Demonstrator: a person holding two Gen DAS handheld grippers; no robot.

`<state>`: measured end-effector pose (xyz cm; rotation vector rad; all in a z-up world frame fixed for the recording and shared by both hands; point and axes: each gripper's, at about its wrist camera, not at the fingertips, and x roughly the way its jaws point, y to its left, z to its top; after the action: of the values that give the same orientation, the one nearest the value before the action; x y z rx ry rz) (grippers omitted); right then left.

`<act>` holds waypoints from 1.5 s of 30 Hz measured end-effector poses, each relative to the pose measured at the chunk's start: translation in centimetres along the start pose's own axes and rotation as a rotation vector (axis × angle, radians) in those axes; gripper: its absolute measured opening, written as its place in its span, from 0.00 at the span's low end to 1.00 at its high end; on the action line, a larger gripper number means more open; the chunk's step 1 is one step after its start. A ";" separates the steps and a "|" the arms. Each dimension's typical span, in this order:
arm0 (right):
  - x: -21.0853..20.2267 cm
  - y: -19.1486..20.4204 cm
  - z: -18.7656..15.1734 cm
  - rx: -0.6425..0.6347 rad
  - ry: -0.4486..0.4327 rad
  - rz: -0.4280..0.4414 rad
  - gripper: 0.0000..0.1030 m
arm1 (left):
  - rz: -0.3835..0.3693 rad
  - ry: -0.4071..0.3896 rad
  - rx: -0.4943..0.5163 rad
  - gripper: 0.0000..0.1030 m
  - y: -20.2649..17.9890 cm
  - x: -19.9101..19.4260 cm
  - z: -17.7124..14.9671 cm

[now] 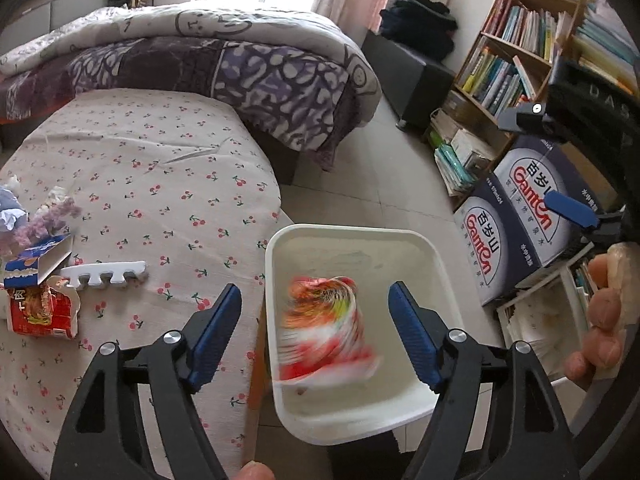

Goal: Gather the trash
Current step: 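Open the left tool to drop the noodle cup into the bin, then grasp the blue biscuit box with the left tool while the right tool grasps the red snack carton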

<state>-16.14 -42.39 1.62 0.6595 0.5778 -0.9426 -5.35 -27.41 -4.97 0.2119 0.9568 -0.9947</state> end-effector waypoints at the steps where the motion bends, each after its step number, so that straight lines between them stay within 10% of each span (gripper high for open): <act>1: 0.1 0.2 0.0 -0.005 0.003 0.002 0.88 | 0.004 0.000 -0.001 0.74 0.1 0.0 0.0; 12: 0.8 3.7 -1.2 -0.081 0.054 0.035 0.93 | 0.160 -0.023 -0.045 0.77 4.3 -1.7 0.3; 22: 1.9 7.1 -3.0 -0.151 0.097 0.034 0.93 | 0.536 0.023 -0.137 0.81 13.9 -2.6 2.9; 28: 2.6 9.1 -4.1 -0.219 0.130 0.044 0.93 | 0.625 0.103 -0.152 0.81 18.1 -0.7 3.4; 36: 3.2 12.7 -5.9 -0.402 0.138 0.036 0.93 | 0.546 0.236 -0.185 0.81 21.3 1.6 2.8; 40: 4.1 14.4 -7.1 -0.481 0.189 0.068 0.93 | 0.506 0.233 -0.172 0.54 21.4 1.1 2.6; 45: 4.9 16.4 -8.7 -0.540 0.248 0.122 0.93 | 0.458 0.201 -0.177 0.54 21.8 -1.0 2.5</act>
<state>-0.95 -31.72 -3.42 0.3179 0.9581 -0.5544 13.09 -15.92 -8.23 0.3687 1.1102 -0.4715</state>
